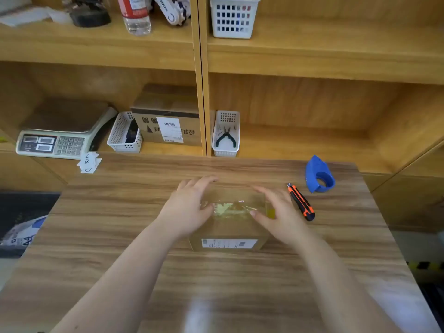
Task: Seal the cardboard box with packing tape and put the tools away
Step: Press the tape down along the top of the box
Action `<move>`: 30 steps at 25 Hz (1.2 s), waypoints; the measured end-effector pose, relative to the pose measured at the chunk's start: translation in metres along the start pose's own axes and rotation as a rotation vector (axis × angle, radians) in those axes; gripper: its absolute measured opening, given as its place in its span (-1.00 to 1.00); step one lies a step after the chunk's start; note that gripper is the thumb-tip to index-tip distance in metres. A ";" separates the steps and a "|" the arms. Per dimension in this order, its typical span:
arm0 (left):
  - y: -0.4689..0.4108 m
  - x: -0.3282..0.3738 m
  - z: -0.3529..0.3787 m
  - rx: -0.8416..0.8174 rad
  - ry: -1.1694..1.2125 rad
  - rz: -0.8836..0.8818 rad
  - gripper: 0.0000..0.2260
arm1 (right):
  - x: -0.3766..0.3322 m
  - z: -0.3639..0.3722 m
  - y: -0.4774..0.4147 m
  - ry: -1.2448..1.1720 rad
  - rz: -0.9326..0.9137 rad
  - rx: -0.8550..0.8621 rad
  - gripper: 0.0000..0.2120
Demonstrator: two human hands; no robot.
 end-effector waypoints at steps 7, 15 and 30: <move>-0.006 -0.011 0.085 -0.259 -0.026 -0.059 -0.42 | 0.040 0.044 -0.010 0.211 -0.043 -0.035 -0.58; 0.003 -0.019 0.130 -0.265 -0.471 0.047 -0.33 | 0.051 0.057 -0.021 0.541 -0.096 -0.223 -0.55; -0.041 -0.030 0.105 -0.355 -0.407 0.083 -0.36 | 0.060 0.054 -0.041 0.505 0.085 -0.170 -0.46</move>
Point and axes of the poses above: each hand's wrist, its own y-axis away from the middle knuckle, its own z-axis out of the palm, x = y × z, the point moved 7 cm from there along -y, towards the middle knuckle
